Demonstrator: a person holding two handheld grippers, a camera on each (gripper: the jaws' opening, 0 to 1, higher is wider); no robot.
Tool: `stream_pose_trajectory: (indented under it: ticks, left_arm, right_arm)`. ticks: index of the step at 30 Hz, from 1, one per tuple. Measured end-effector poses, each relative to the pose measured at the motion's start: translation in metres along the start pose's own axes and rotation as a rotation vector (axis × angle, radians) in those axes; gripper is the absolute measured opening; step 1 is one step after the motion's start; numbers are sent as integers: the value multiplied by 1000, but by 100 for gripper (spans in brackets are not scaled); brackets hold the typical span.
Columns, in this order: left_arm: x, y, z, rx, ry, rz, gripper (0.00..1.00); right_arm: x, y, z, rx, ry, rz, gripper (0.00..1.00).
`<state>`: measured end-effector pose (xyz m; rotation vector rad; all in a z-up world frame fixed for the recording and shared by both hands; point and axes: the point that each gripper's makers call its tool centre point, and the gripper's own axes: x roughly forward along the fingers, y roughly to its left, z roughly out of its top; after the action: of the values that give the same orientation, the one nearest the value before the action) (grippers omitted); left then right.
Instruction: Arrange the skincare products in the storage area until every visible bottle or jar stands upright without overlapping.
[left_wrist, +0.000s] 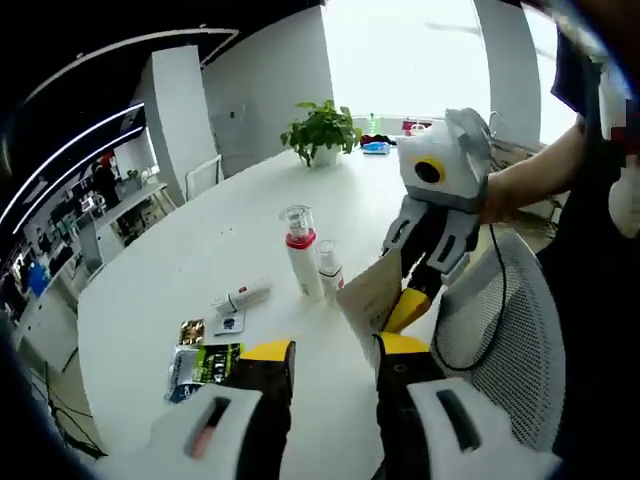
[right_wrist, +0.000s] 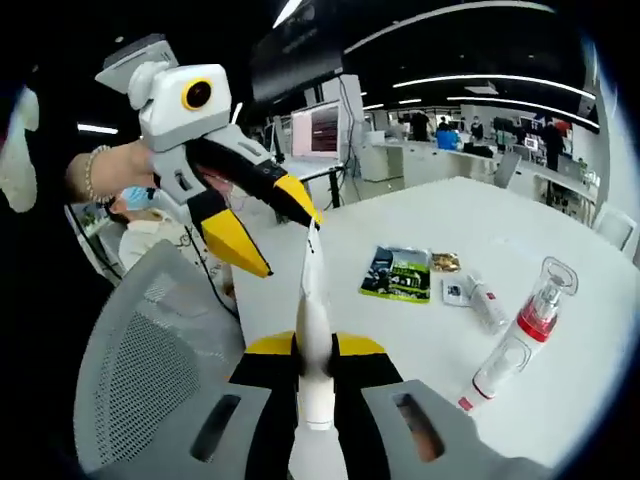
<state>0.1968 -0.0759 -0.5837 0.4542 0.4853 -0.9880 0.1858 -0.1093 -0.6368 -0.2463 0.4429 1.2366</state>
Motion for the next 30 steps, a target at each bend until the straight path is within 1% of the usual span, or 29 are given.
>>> stream_pose_trajectory:
  ticks: [2,3,5,8,9,13,16,21,26,28,30]
  left_arm:
    - [1,-6,5,33,-2,-33,34]
    - [2,-12,7,46,7,-71,34]
    - [4,-17,11,77,3,-98,34]
    - [8,-22,13,107,19,-135,34]
    - [9,-26,12,126,31,-162,33]
    - [11,-36,13,173,48,-237,27]
    - [13,-41,12,186,59,-266,27]
    - [16,-48,6,206,95,-321,26]
    - [19,-50,2,212,112,-350,21]
    - [19,-54,0,220,125,-374,21]
    - [20,-55,0,235,129,-381,19]
  right_arm:
    - [0,4,1,-39,3,19,11]
    - [0,6,2,-52,5,28,11]
    - [1,10,4,-83,9,47,11]
    - [3,14,4,-122,19,73,11]
    - [4,16,4,-131,19,80,11]
    - [5,23,6,-154,17,113,11]
    - [5,28,8,-173,16,134,11]
    - [6,33,11,-190,8,174,11]
    - [6,38,12,-222,15,216,11]
    - [7,38,13,-230,18,220,11]
    - [7,38,13,-242,24,224,11]
